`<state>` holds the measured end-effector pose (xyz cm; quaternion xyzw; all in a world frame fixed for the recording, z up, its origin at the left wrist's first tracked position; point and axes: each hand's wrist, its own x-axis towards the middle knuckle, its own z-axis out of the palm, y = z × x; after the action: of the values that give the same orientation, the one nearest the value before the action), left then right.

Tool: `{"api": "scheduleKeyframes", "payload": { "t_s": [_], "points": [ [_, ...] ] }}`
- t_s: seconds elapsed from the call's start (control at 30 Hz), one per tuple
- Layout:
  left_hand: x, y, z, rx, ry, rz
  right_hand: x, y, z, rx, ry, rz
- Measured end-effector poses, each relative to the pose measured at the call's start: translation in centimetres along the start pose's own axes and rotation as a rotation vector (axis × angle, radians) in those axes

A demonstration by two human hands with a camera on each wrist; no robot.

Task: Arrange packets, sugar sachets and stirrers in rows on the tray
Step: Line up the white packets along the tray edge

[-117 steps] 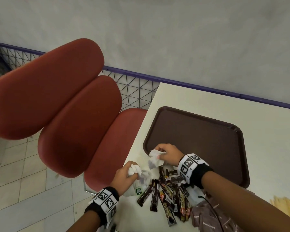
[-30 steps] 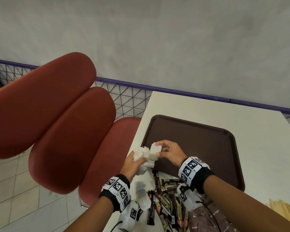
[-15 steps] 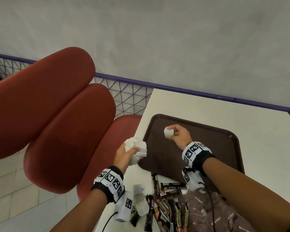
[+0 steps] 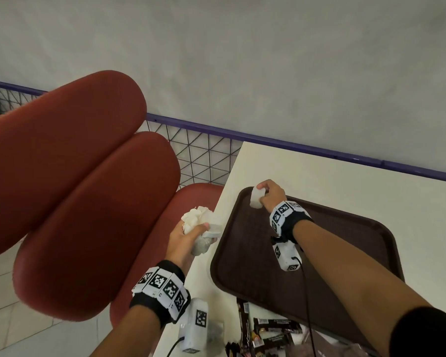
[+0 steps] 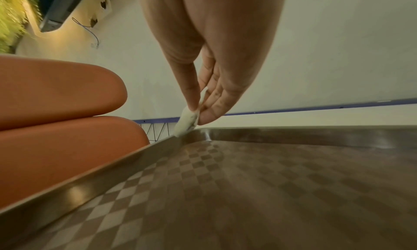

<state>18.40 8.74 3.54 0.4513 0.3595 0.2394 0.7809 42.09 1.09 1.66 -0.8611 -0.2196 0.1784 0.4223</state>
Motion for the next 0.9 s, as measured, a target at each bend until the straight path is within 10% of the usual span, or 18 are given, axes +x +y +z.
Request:
{"api": "scheduleKeyframes", "payload": {
  "t_s": [0.9],
  "points": [
    [0.9,0.0,-1.4,0.08,0.022,0.014,2.7,1.0,2.4,-0.213,-0.024,-0.091]
  ]
}}
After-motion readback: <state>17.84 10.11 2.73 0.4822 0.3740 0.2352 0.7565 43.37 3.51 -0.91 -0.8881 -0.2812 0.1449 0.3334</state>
